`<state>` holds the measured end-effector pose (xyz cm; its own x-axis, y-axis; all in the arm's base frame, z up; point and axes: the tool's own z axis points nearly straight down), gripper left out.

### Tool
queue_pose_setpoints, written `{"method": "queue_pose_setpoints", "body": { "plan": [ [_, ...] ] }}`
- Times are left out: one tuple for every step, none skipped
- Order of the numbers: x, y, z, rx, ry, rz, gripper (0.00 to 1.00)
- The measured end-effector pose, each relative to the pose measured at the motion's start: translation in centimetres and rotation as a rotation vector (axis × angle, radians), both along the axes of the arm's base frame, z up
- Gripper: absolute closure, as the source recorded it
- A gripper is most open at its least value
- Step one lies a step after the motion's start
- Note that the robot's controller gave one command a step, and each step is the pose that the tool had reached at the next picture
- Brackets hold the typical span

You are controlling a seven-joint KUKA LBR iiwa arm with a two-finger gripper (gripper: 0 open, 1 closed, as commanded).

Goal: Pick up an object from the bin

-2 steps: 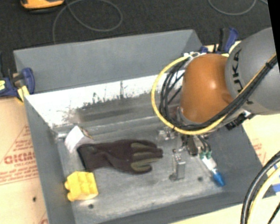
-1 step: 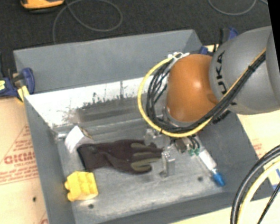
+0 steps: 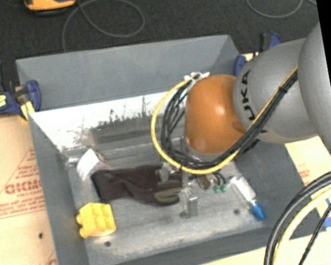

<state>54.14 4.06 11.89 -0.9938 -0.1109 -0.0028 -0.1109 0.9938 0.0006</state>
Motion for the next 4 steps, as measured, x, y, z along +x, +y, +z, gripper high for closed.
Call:
{"method": "queue_pose_setpoints", "body": {
  "plan": [
    [0.2,0.8,-0.8,0.003,-0.001,-0.23,0.0],
    [1.4,2.9,-2.3,0.002,-0.005,-0.304,0.0],
    [1.9,4.2,-3.6,0.005,-0.006,-0.464,1.0],
    [1.9,4.1,-3.6,0.004,-0.006,-0.463,1.0]
  ]
}}
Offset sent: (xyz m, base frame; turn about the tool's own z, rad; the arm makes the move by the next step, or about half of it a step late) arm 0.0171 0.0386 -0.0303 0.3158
